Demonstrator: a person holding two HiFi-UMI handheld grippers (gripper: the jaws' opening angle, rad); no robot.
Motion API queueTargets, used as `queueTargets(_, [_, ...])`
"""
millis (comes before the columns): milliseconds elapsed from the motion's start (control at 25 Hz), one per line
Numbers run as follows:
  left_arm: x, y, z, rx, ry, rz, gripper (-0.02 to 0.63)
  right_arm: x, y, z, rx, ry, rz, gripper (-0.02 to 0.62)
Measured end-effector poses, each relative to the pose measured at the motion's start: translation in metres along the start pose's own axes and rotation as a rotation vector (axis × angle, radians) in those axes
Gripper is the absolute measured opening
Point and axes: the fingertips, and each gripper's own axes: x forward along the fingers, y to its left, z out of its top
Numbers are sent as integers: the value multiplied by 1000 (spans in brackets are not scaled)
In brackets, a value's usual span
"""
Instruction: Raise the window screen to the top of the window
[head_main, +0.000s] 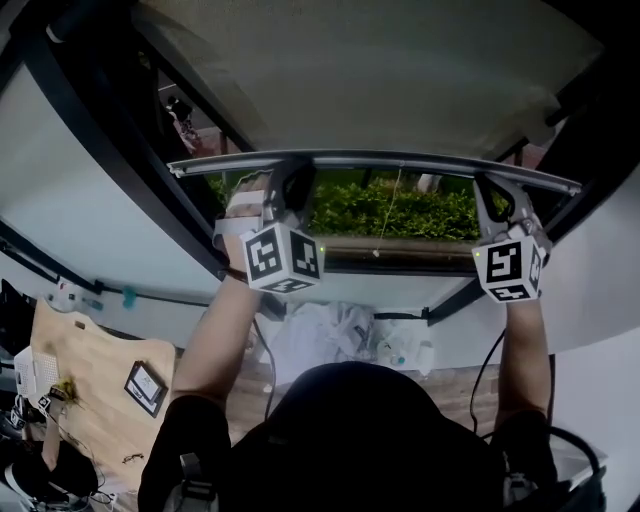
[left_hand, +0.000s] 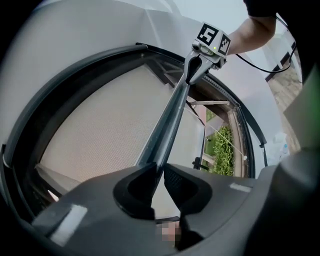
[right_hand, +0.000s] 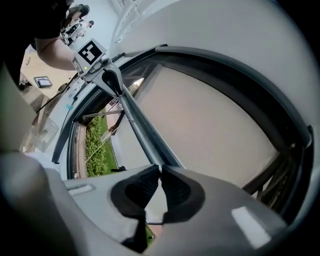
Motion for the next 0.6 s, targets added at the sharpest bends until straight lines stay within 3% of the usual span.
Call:
queueTargets(240, [2,3,2,57,13,-101,43,3,1,2,-168,46,82,18])
queueTargets(400, [0,9,5,100,25,-107,38,2,-3,2,-278,86,94,18])
queueTargets(600, [0,18,11,102,21,-122,38,2,-12,5,-337,103,101,18])
